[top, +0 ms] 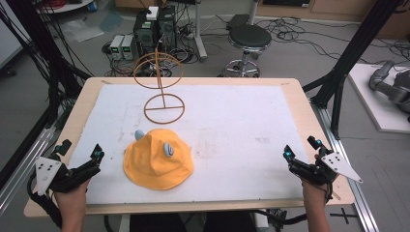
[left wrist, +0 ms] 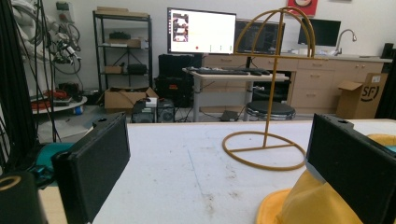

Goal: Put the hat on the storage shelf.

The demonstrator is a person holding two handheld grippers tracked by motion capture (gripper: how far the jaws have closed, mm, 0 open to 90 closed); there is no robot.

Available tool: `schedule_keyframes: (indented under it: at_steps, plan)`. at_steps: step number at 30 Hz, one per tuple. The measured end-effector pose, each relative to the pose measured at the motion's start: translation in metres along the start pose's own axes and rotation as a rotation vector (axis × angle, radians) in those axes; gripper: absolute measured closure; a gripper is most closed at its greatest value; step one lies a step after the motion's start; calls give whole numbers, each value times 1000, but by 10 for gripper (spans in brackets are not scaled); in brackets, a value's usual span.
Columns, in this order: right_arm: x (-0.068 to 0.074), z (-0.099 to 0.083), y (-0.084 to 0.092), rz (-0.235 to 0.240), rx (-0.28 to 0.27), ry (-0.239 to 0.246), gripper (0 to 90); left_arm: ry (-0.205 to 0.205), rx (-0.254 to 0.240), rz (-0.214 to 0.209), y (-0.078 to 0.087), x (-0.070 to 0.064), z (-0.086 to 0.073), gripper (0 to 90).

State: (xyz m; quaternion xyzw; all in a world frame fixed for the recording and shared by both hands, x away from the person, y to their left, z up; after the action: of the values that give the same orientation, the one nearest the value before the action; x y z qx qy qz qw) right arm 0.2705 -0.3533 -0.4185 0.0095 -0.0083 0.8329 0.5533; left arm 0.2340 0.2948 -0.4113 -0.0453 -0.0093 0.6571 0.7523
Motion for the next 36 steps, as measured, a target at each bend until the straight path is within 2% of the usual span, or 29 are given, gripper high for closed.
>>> schedule_keyframes:
  at_steps: [12,17,23,29,30,32,36]
  plan:
    - [0,0,0,5,4,1,90,2,2,-11,0,-2,1,66]
    - [0,-1,0,6,6,-1,90,6,-6,-25,1,-8,4,78]
    - [-2,-2,0,0,8,-3,90,-13,16,-87,-1,-31,6,84]
    - [-3,-3,0,-1,9,-7,90,-8,68,-149,-6,-52,5,88]
    - [-3,-3,0,-1,10,-6,90,-8,68,-149,-6,-52,5,88]
    - [-3,-3,0,-1,9,-4,90,-18,79,-184,-7,-65,5,88]
    - [-3,-3,0,-2,10,-4,90,-39,106,-228,-10,-80,3,88]
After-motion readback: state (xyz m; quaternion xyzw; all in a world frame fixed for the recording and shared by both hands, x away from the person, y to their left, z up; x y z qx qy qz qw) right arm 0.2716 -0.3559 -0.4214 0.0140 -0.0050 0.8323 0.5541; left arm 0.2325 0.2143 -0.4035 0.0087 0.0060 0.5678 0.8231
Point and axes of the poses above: each handheld gripper's, and its own axes: y roughly backward along the jaws, z roughly out of its top, x roughly to its left, the point moved 1 cm from there along -y, roughly forward along the jaws, and after that the axes turned 1 degree about z, right-handed, at the moved point
